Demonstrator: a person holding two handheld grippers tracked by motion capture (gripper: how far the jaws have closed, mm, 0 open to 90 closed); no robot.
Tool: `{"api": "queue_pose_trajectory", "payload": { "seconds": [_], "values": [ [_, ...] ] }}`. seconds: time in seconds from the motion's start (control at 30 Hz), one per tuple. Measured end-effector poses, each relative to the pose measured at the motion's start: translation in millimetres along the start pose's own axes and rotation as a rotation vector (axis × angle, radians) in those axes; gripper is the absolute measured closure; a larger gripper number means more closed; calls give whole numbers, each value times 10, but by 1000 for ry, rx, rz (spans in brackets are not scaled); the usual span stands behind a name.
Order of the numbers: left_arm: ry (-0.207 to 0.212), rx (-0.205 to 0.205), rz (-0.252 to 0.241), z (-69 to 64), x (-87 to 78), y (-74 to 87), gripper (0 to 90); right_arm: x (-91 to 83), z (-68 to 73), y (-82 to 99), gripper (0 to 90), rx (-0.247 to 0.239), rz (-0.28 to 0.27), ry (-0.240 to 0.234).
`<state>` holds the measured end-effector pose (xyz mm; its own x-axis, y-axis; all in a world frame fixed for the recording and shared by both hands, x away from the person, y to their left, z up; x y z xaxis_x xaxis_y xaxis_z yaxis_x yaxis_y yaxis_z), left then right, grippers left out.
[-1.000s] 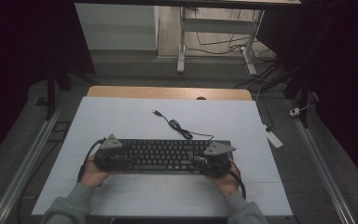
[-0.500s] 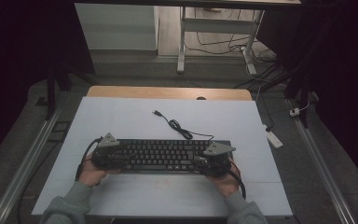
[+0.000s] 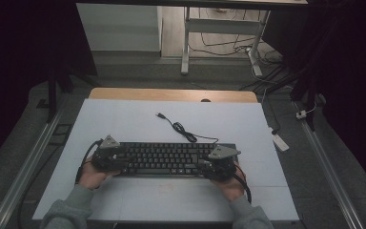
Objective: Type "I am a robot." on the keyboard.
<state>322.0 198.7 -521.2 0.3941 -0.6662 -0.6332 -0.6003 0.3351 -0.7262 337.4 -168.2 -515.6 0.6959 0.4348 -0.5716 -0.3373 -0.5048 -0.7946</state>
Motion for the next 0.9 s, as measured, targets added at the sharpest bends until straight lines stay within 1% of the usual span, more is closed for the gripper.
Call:
{"api": "queue_pose_trajectory", "payload": {
  "seconds": [0.1, 0.23, 0.33, 0.43, 0.53, 0.57, 0.7, 0.9],
  "values": [
    [-7, -2, 9, 21, 11, 12, 505, 3, 2, 2, 531, 0, 0, -4],
    [-13, -4, 20, 50, 25, 23, 598, 0, 3, 1, 531, -1, 1, 1],
    [-15, -3, 31, 64, 37, 32, 689, 3, 1, 2, 531, -1, 0, -3],
    [-8, -1, 44, 73, 49, 41, 791, 1, 0, 2, 531, -1, 1, 2],
    [0, 2, 56, 74, 66, 46, 873, 3, 1, 2, 532, -2, -1, -1],
    [5, 6, 64, 75, 68, 48, 887, 4, 1, 3, 532, -2, -1, -2],
    [11, 10, 77, 71, 88, 52, 890, 5, 0, 3, 531, -2, 0, -1],
    [6, 9, 78, 73, 96, 52, 890, 8, 2, 5, 532, 1, -4, -2]
  ]
}}
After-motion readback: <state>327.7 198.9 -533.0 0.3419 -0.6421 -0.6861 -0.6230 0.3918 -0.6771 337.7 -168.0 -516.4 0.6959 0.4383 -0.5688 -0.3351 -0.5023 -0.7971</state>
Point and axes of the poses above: each handheld gripper's, and its own axes: x roughly forward along the jaws, y roughly out of its underside, z roughly to its left, the point moved 2 cm from there along x, roughly forward along the jaws, and after that the axes turned 15 degrees about y, right-handed, at the moved point
